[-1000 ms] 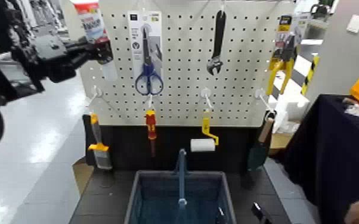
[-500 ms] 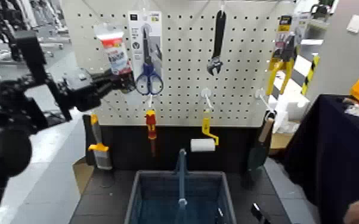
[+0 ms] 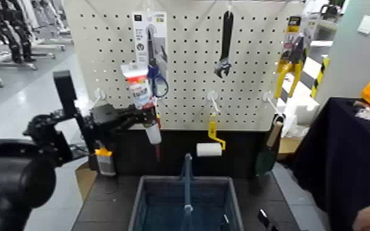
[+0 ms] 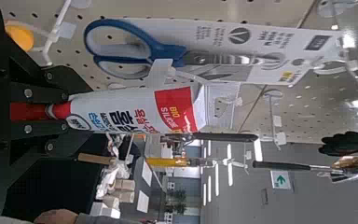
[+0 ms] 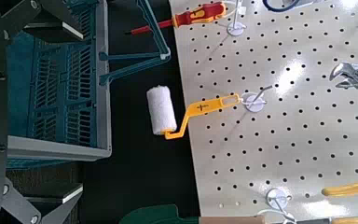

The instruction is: Put the red glue tube into the crate.

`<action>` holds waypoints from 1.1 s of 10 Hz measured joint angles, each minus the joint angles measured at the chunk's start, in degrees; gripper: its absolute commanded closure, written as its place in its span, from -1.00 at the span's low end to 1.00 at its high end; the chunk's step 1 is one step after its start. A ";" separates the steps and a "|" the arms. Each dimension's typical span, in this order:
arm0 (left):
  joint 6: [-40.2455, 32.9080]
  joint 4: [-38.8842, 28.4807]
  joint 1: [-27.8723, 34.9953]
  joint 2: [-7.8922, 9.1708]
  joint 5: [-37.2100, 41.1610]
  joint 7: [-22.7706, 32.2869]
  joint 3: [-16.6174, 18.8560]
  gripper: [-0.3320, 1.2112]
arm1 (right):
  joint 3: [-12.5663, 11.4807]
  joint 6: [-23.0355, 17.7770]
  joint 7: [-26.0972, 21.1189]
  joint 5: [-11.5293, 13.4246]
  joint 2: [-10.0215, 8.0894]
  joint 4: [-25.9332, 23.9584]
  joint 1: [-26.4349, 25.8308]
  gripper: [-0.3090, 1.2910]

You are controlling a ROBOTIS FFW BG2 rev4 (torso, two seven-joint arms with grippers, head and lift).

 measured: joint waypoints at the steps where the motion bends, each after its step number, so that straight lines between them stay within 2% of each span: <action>1: 0.02 1.14 0.81 -0.56 0.14 -0.10 -0.94 0.80 | 0.07 0.04 0.00 -0.07 -0.06 0.00 -0.05 -0.40; 6: -0.37 8.30 2.94 -1.79 0.13 -1.25 -4.12 0.79 | 0.02 0.18 0.00 -0.42 -0.24 0.10 -0.09 -0.40; 11: -2.32 19.27 3.87 -3.00 0.01 -2.97 -7.44 0.79 | -0.12 0.18 0.43 -0.62 -0.24 0.29 -0.09 -0.40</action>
